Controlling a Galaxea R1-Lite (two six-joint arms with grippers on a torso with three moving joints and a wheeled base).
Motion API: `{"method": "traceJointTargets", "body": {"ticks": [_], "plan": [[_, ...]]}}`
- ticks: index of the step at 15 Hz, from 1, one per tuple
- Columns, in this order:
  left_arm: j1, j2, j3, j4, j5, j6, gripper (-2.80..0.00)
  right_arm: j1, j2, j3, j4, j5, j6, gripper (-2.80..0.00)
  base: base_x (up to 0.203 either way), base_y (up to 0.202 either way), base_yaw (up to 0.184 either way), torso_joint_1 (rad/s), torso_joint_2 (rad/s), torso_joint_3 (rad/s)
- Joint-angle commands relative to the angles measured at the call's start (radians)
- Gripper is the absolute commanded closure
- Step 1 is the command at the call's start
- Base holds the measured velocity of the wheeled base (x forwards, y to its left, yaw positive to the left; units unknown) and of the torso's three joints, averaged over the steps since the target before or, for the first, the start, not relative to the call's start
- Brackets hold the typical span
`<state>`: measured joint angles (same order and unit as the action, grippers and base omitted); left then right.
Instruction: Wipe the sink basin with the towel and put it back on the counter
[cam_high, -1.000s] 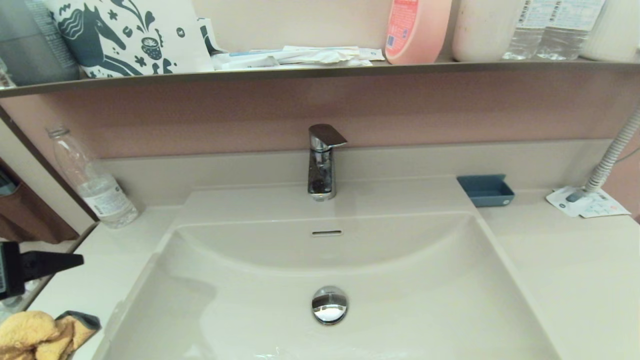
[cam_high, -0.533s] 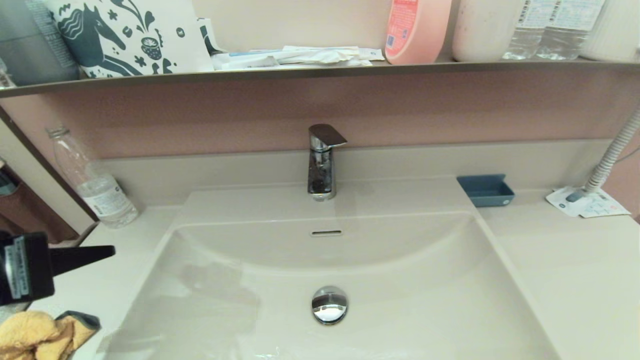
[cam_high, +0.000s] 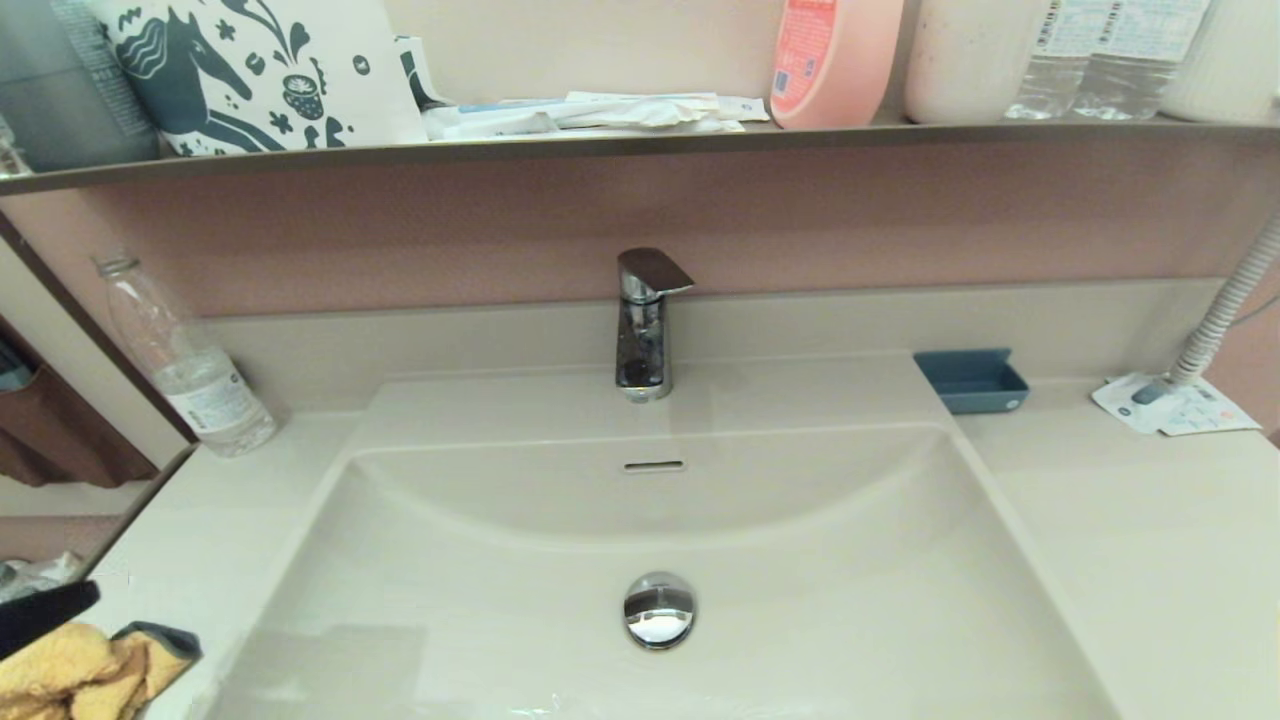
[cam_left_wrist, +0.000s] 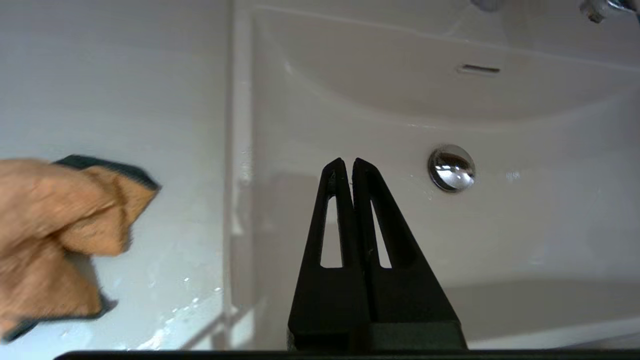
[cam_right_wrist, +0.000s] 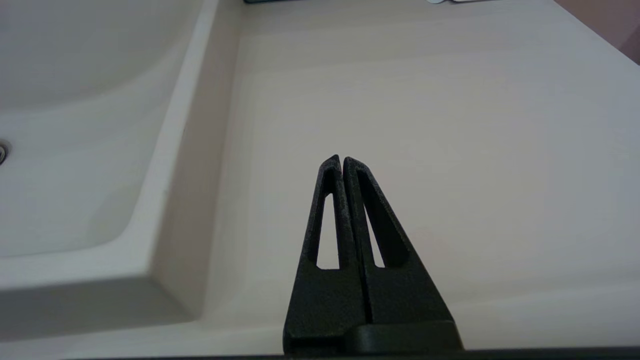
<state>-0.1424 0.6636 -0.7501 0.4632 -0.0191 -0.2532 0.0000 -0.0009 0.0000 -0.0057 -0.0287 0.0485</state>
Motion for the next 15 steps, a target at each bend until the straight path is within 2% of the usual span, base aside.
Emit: {"method": "traceJointTargets", "body": {"ticks": [1,3,4,10,13,15], "plan": [[0.036,-0.132,0.039,0.005,0.020,-0.002,0.00,0.000,0.001,0.000,-0.001,0.000,0.001,0.00,0.000,0.000,0.000,0.000,0.00,0.000],[0.140,-0.204,0.082,0.006,0.057,-0.001,0.00,-0.001,0.001,0.000,-0.001,0.000,0.000,0.00,0.000,0.000,0.000,0.000,0.00,0.000],[0.166,-0.246,0.109,0.005,0.064,0.000,0.00,-0.001,0.001,0.000,-0.001,0.000,0.001,0.00,0.000,0.000,0.000,0.000,0.00,0.000],[0.179,-0.458,0.258,-0.017,0.070,0.027,0.00,0.000,0.001,0.000,0.000,0.000,0.001,0.00,0.000,0.000,0.000,0.000,0.00,0.000],[0.146,-0.516,0.399,-0.186,0.069,0.108,0.00,0.000,0.001,0.000,0.000,0.000,0.001,0.00,0.000,0.000,0.000,0.000,0.00,0.000],[0.143,-0.524,0.496,-0.304,0.063,0.132,0.00,0.000,0.001,0.000,0.000,0.000,0.001,0.00,0.000,0.000,0.000,0.000,0.00,0.000]]}}
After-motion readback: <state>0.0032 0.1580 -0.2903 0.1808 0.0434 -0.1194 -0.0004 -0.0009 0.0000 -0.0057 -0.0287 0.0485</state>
